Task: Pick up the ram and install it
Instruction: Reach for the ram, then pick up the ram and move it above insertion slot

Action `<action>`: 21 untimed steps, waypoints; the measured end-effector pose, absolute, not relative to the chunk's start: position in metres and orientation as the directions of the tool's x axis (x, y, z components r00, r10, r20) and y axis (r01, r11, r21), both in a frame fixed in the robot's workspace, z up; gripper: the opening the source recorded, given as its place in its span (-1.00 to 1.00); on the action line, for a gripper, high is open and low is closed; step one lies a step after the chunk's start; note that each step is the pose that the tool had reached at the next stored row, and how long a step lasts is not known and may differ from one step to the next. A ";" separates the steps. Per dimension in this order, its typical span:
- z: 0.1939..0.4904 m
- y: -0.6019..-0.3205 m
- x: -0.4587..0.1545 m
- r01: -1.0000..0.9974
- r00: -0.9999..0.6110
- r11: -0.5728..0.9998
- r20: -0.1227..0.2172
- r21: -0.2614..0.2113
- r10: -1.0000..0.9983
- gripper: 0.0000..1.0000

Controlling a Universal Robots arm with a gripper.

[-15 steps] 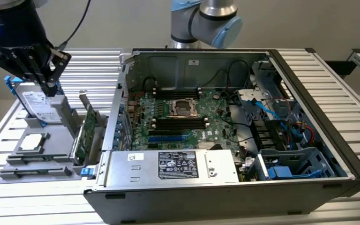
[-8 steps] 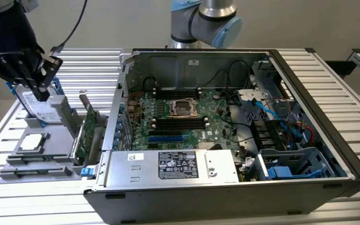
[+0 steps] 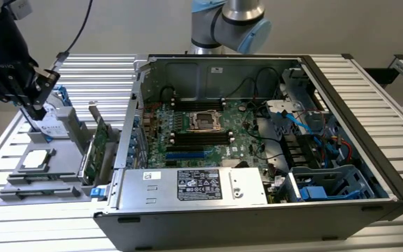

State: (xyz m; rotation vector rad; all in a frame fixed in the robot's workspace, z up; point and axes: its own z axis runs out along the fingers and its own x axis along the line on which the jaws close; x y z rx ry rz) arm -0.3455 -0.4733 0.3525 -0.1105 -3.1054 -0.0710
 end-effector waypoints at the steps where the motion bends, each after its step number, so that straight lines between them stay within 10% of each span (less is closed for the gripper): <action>1: 0.352 -0.475 -0.347 0.072 -0.997 0.996 0.035 0.044 0.070 -0.79; 21: 0.347 -0.488 -0.361 0.068 -0.997 0.997 0.047 0.043 0.065 -0.79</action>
